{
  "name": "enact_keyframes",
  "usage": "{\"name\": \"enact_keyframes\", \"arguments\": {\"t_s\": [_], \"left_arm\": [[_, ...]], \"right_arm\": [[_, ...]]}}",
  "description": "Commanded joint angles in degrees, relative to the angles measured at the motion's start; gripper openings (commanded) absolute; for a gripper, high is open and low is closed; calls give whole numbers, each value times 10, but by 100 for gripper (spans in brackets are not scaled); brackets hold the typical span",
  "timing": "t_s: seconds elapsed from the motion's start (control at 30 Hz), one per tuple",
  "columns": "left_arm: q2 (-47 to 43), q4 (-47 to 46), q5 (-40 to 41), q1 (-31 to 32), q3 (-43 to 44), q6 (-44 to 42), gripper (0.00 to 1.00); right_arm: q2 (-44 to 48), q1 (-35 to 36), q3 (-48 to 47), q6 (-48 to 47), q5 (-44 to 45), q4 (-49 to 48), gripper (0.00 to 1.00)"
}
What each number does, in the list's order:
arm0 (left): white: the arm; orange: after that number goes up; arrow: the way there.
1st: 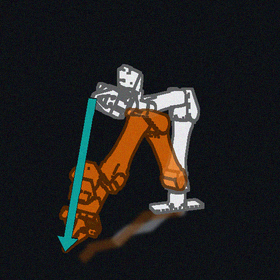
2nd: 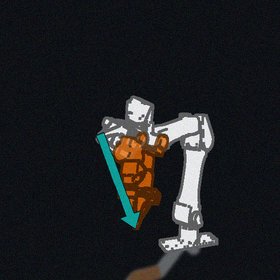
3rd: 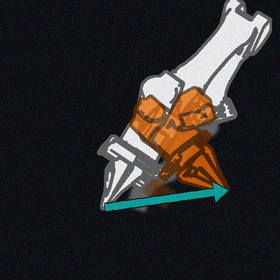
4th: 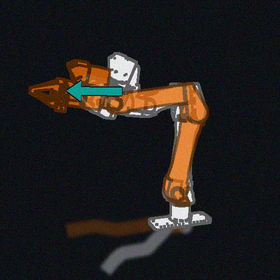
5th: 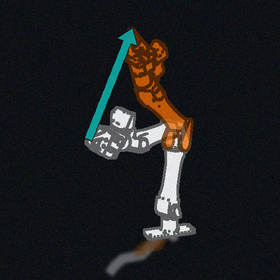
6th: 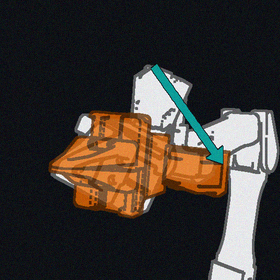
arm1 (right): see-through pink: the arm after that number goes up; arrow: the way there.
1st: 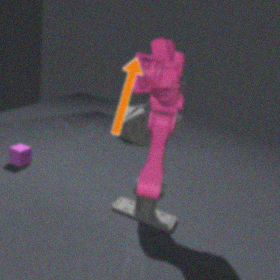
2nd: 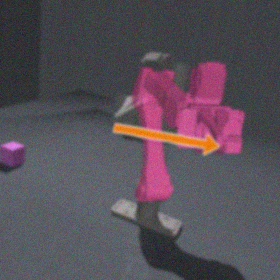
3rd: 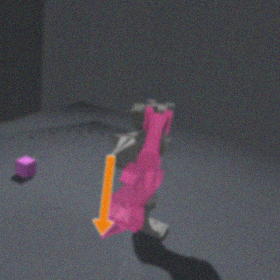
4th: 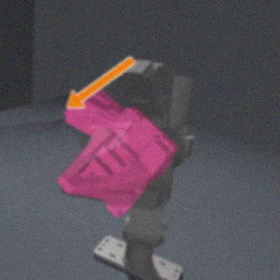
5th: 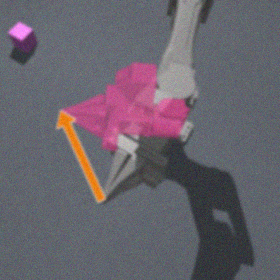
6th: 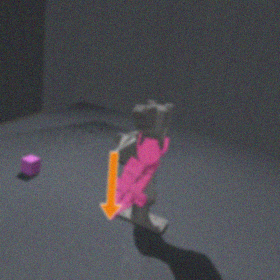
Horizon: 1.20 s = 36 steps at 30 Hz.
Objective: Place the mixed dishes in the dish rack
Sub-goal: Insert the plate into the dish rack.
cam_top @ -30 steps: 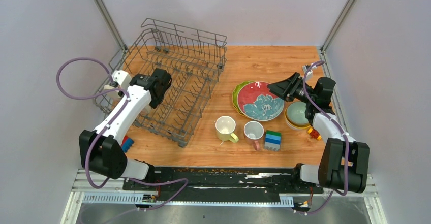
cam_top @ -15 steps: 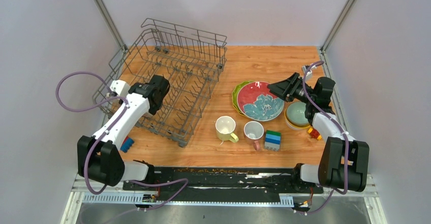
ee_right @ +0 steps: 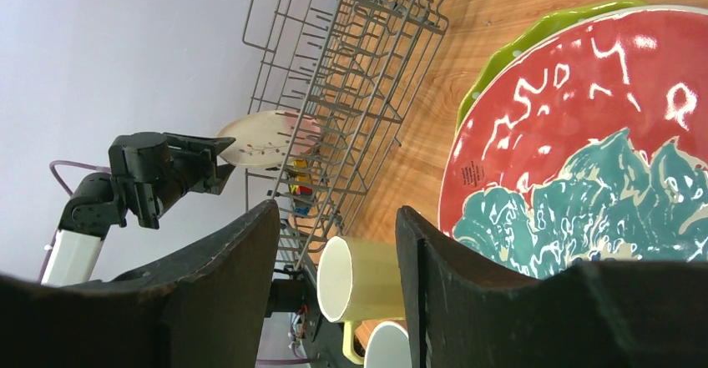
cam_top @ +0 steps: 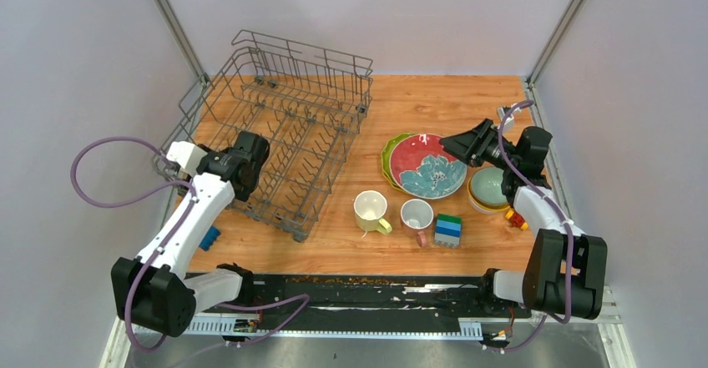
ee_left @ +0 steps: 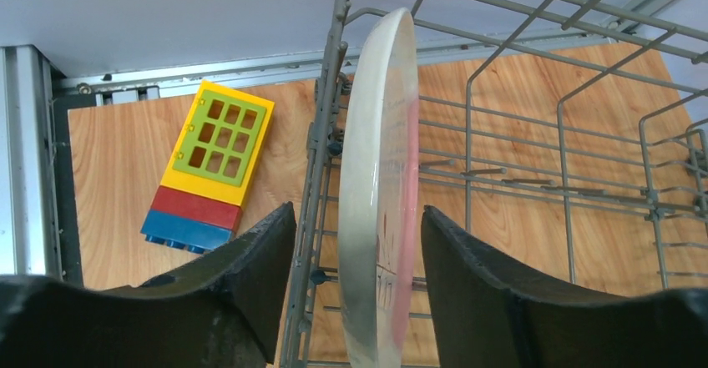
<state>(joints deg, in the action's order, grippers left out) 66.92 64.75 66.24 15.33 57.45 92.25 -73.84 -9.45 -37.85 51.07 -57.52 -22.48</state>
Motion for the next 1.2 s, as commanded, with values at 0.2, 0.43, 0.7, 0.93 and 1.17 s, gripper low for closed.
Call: {"name": "enact_keyframes", "arguments": {"t_s": [0.2, 0.43, 0.7, 0.93, 1.17], "left_arm": [[-47, -38, 27, -4, -1, -48, 92], [-112, -144, 19, -5, -18, -221, 100], [-195, -286, -18, -5, -39, -415, 100], [-246, -432, -193, -5, -52, -619, 100], [-251, -507, -430, -5, -42, -687, 100]], "right_arm": [[26, -2, -5, -15, 8, 14, 55], [31, -2, -2, -16, 10, 21, 55], [50, -2, 2, -14, 26, 40, 55], [75, -2, -1, -33, 57, 104, 55], [113, -3, 10, -38, 141, 189, 60]]}}
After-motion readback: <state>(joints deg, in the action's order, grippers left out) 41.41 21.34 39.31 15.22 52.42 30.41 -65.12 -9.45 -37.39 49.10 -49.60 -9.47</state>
